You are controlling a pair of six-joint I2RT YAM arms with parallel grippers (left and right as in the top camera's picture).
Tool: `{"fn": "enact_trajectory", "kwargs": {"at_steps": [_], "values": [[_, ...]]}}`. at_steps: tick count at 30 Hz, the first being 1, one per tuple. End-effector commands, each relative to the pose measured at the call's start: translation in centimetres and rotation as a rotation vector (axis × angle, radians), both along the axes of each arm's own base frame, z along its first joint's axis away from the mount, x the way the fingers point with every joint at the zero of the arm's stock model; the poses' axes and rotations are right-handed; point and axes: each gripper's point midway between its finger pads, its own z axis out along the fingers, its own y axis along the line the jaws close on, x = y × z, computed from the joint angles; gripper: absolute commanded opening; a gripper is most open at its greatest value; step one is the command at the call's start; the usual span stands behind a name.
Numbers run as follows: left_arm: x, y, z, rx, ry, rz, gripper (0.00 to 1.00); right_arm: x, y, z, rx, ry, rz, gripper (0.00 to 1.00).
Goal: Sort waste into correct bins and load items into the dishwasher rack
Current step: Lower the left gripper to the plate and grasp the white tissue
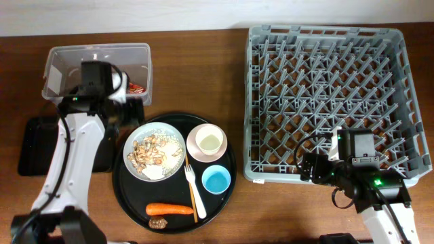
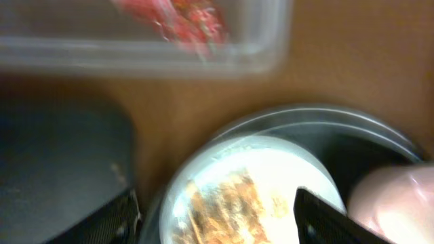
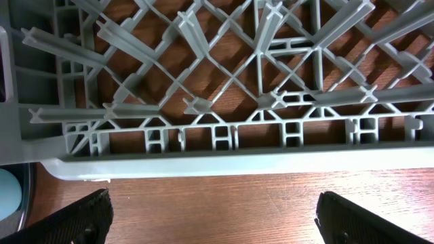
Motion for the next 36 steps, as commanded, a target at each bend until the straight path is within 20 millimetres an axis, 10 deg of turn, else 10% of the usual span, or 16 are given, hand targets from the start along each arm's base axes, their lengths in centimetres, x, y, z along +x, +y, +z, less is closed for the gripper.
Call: {"fn": "enact_trajectory", "kwargs": {"at_steps": [1, 10, 36], "values": [[-6.0, -4.4, -0.4, -0.196, 0.211, -0.045, 0.73, 0.3, -0.3, 0.5, -0.007, -0.013, -0.019, 0.99], [-12.9, -5.0, -6.9, -0.205, 0.469, 0.008, 0.73, 0.2, -0.3, 0.4, -0.007, -0.012, -0.019, 0.98], [-13.2, -5.0, -11.2, -0.207, 0.418, 0.010, 0.28, 0.2, -0.3, 0.4, -0.007, -0.010, -0.019, 0.99]]}}
